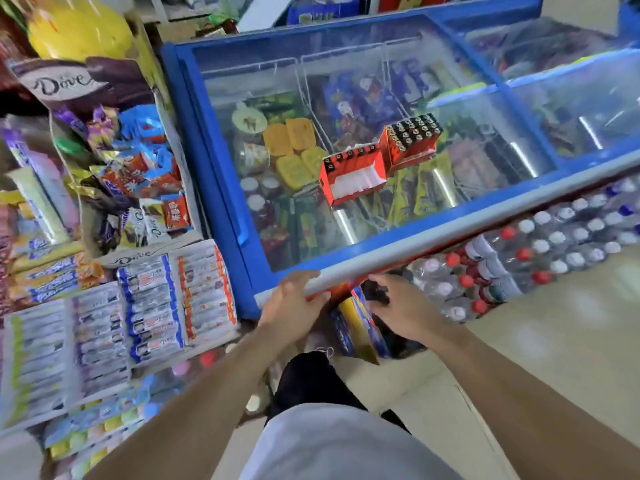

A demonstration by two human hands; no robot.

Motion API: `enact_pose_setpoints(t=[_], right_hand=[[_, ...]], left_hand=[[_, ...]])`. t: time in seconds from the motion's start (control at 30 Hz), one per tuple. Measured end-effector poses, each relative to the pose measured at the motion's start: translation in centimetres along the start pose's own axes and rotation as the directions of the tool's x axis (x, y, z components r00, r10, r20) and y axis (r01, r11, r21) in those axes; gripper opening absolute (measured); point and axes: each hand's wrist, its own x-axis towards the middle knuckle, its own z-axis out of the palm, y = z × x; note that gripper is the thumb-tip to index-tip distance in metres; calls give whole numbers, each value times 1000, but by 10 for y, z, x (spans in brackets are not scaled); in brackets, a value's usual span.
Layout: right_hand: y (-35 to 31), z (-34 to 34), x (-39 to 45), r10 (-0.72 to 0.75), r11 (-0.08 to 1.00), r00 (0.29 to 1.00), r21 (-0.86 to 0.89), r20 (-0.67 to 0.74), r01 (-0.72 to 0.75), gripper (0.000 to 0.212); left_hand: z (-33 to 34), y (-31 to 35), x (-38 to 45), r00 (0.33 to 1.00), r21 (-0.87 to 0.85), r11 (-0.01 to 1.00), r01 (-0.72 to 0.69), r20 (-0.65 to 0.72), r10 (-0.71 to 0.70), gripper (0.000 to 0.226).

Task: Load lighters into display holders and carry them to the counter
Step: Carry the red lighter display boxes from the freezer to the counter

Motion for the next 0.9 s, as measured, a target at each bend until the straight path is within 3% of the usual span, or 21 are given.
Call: enact_pose_setpoints(t=[0.17,0.37,0.5,0.8,0.9], right_hand=[[2,-61,70,12,1000,1000,-27,4,-12,58],[-3,-98,139,-3,994,999,110,-51,9,62],[-4,-108,163,11,959,994,282,-113,22,61],[-7,-110,183,85,923,983,384,-163,-16,17],[-5,-111,190,131,903,971,429,-202,-32,26]], left_hand=[[-18,46,82,1000,-9,1000,14,-23,-14,61],[-29,69,155,990,-88,990,108,-79,-115,89],[-22,80,184,986,-119,989,87,-129,-102,100],[-17,75,200,978,-45,999,16,-209,-25,87],[-16,71,199,980,5,1000,5,-201,-4,83]])
